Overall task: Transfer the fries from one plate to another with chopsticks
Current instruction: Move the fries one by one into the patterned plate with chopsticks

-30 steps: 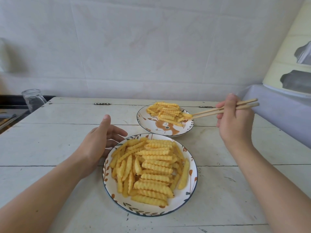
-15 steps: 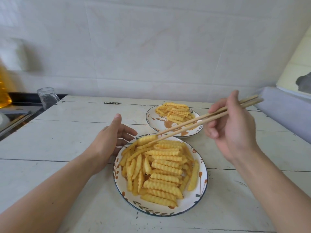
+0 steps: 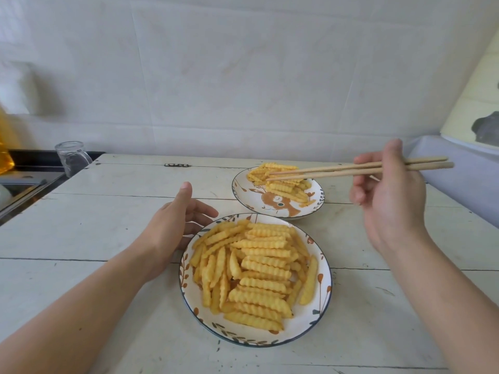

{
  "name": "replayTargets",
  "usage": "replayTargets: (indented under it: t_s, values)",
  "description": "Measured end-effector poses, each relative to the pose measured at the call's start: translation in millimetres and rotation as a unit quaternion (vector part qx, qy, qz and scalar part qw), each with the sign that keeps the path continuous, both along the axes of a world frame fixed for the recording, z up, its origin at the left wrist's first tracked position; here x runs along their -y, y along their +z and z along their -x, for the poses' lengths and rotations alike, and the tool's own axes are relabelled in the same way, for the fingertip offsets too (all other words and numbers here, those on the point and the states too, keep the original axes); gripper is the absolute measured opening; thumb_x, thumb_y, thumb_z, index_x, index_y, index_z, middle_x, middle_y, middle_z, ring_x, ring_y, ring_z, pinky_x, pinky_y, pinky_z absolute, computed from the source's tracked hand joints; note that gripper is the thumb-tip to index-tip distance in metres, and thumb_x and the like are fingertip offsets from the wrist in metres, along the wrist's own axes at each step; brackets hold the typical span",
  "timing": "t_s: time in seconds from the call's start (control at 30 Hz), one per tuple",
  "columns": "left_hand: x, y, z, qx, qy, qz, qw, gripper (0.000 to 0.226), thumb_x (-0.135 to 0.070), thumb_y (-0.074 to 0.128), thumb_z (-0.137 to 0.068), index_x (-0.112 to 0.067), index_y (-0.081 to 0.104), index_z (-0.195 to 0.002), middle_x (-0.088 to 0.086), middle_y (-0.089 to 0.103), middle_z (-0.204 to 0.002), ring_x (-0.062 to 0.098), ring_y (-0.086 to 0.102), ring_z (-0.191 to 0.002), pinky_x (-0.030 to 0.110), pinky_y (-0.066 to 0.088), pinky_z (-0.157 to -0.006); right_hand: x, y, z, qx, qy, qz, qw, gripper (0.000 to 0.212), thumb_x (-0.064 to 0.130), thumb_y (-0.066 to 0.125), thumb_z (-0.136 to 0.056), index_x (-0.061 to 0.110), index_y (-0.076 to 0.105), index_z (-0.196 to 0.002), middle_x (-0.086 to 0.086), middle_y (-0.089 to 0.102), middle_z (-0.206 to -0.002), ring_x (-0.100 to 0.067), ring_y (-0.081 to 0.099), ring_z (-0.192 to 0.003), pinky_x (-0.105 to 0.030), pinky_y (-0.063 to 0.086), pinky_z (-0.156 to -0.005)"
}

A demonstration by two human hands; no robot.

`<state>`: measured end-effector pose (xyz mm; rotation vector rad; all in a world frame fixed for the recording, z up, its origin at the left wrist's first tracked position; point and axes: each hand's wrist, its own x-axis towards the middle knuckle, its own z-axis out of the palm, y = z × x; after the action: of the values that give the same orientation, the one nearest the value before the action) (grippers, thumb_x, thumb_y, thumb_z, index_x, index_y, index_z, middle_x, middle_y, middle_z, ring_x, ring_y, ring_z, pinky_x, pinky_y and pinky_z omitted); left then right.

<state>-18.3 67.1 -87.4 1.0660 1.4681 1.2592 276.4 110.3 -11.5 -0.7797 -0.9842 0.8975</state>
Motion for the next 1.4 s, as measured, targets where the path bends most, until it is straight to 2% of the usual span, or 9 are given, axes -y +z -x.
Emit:
replayTargets:
  t_s: [0.17, 0.3, 0.4, 0.5, 0.67, 0.8, 1.0, 1.27, 1.4]
  values:
    - [0, -1, 0, -0.011, 0.003, -0.003, 1.0, 0.079, -0.068, 0.023, -0.104, -0.016, 0.081, -0.091, 0.017, 0.075, -0.102, 0.029, 0.068, -0.087, 0.049, 0.051, -0.086, -18, -3, -29, 0.107, -0.128, -0.01, 0.986, 0.045, 0.038, 0.043, -0.104, 0.012, 0.062, -0.073, -0.007, 0.052, -0.059, -0.018, 0.045, -0.042, -0.025, 0.036, -0.042]
    - [0, -1, -1, -0.008, 0.004, -0.003, 1.0, 0.08, -0.068, 0.023, -0.104, -0.015, 0.081, -0.091, 0.015, 0.074, -0.097, 0.03, 0.069, -0.086, 0.049, 0.051, -0.085, -28, -16, -34, 0.204, -0.133, -0.015, 0.97, 0.045, 0.044, 0.046, -0.1, 0.019, 0.067, -0.068, 0.005, 0.053, -0.05, -0.014, 0.048, -0.045, -0.028, 0.039, -0.048]
    - [0, 0, -1, -0.006, 0.006, -0.004, 1.0, 0.08, -0.067, 0.023, -0.105, -0.013, 0.08, -0.092, 0.015, 0.074, -0.097, 0.03, 0.068, -0.086, 0.049, 0.05, -0.085, -32, -22, -32, 0.239, -0.126, -0.02, 0.963, 0.045, 0.047, 0.045, -0.099, 0.022, 0.067, -0.069, 0.011, 0.056, -0.051, -0.013, 0.051, -0.048, -0.033, 0.04, -0.055]
    - [0, 0, -1, -0.007, 0.005, -0.006, 1.0, 0.08, -0.067, 0.023, -0.105, -0.013, 0.08, -0.093, 0.018, 0.075, -0.101, 0.03, 0.068, -0.086, 0.049, 0.05, -0.086, -32, -25, -28, 0.234, -0.139, -0.023, 0.962, 0.045, 0.048, 0.044, -0.101, 0.022, 0.066, -0.071, 0.009, 0.057, -0.054, -0.014, 0.052, -0.047, -0.03, 0.042, -0.052]
    - [0, -1, -1, -0.001, 0.005, -0.005, 1.0, 0.08, -0.067, 0.023, -0.105, -0.013, 0.08, -0.093, 0.016, 0.074, -0.098, 0.03, 0.067, -0.085, 0.048, 0.049, -0.083, -31, -27, -25, 0.217, -0.139, -0.012, 0.966, 0.048, 0.047, 0.044, -0.104, 0.015, 0.066, -0.075, -0.009, 0.055, -0.06, -0.02, 0.052, -0.04, -0.028, 0.044, -0.045]
    - [0, -1, 0, 0.006, 0.002, -0.005, 1.0, 0.08, -0.068, 0.024, -0.104, -0.013, 0.08, -0.092, 0.012, 0.073, -0.092, 0.028, 0.066, -0.083, 0.046, 0.048, -0.082, -35, -30, -26, 0.215, -0.133, 0.005, 0.967, 0.049, 0.047, 0.043, -0.104, 0.014, 0.067, -0.078, -0.009, 0.056, -0.061, -0.019, 0.053, -0.041, -0.026, 0.045, -0.043]
    - [-1, -1, -1, 0.002, 0.004, -0.005, 1.0, 0.08, -0.068, 0.024, -0.104, -0.013, 0.08, -0.093, 0.012, 0.073, -0.093, 0.028, 0.067, -0.084, 0.047, 0.049, -0.082, -40, -35, -26, 0.213, -0.124, 0.018, 0.969, 0.051, 0.048, 0.038, -0.105, 0.017, 0.066, -0.077, -0.008, 0.057, -0.061, -0.022, 0.056, -0.044, -0.032, 0.048, -0.049]
    - [-2, -2, 0, 0.008, 0.0, -0.004, 1.0, 0.08, -0.068, 0.024, -0.104, -0.011, 0.079, -0.095, 0.012, 0.073, -0.092, 0.027, 0.067, -0.081, 0.045, 0.049, -0.08, -38, -22, -33, 0.142, -0.158, 0.02, 0.977, 0.057, 0.048, 0.035, -0.106, 0.013, 0.061, -0.069, -0.012, 0.051, -0.055, -0.019, 0.047, -0.037, -0.024, 0.04, -0.041]
    - [-3, -3, 1, 0.009, 0.0, -0.007, 1.0, 0.08, -0.068, 0.023, -0.104, -0.012, 0.08, -0.093, 0.013, 0.073, -0.093, 0.028, 0.066, -0.082, 0.045, 0.048, -0.08, -37, -20, -35, 0.159, -0.158, 0.009, 0.974, 0.057, 0.048, 0.034, -0.106, 0.013, 0.062, -0.07, -0.012, 0.052, -0.055, -0.018, 0.048, -0.036, -0.024, 0.039, -0.041]
